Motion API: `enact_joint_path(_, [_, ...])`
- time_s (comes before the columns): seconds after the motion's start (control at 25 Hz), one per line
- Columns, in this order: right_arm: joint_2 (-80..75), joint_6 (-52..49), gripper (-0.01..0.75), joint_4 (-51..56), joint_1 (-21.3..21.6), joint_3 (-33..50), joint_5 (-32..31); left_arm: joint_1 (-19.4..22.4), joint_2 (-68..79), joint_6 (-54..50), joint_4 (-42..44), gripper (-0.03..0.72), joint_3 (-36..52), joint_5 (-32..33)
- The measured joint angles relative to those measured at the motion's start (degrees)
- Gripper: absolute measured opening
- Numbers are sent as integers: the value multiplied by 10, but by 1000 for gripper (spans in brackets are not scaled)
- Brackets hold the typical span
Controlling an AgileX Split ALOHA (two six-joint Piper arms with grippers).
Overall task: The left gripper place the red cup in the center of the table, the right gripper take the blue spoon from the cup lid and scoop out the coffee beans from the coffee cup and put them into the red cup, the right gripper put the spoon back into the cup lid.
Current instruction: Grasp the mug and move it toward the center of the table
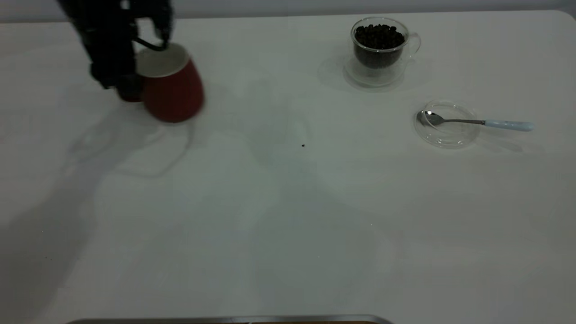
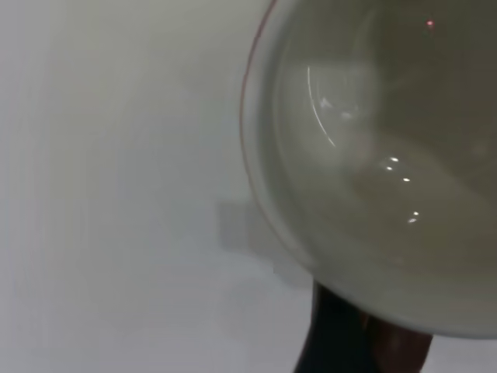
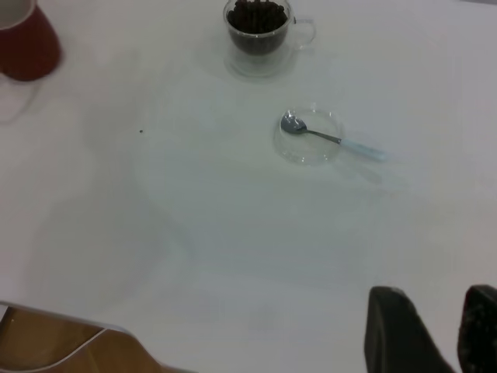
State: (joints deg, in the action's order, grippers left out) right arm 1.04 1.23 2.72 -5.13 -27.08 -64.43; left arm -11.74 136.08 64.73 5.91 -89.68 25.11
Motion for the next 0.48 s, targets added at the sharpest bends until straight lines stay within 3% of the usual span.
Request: enact_joint_path(0.48, [0,0,239,0,0,0,0,-110,18,-27,-1,577,-12,-40])
